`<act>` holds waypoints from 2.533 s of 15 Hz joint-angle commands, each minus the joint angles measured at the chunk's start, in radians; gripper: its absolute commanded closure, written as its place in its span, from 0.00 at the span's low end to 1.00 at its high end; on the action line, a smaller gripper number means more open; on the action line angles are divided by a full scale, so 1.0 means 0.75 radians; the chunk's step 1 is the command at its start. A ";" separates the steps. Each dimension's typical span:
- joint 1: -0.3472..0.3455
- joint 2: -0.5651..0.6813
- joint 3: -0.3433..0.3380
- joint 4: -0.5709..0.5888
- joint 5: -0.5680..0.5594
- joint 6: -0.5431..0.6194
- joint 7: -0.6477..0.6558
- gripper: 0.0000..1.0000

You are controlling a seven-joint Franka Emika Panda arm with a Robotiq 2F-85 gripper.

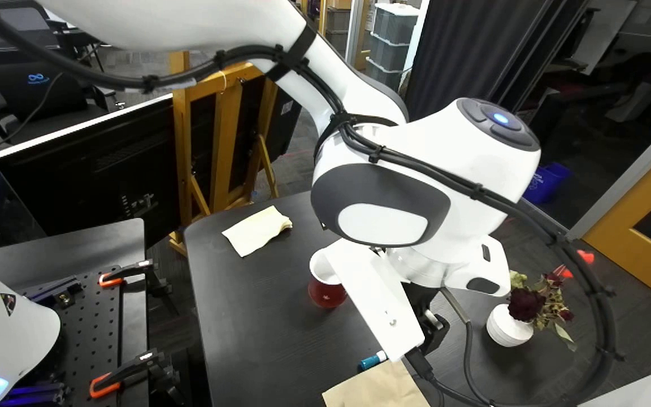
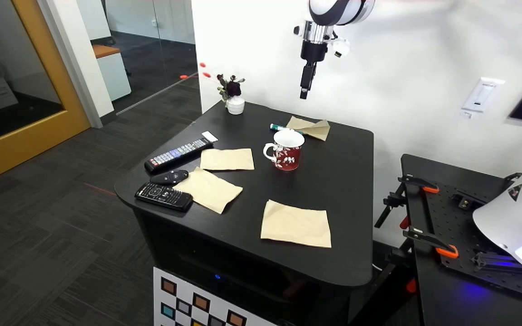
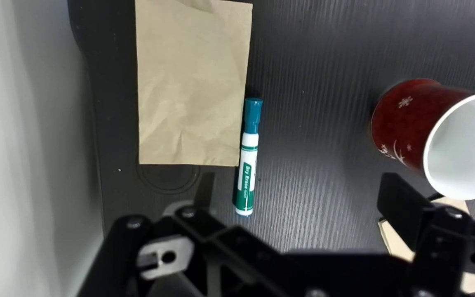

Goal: Pick the marker and put it in the cup

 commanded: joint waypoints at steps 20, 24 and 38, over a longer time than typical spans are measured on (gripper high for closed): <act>-0.055 0.280 0.080 0.117 -0.029 0.289 0.175 0.00; -0.051 0.347 0.096 0.189 -0.050 0.272 0.182 0.00; -0.046 0.499 0.121 0.350 -0.100 0.223 0.209 0.00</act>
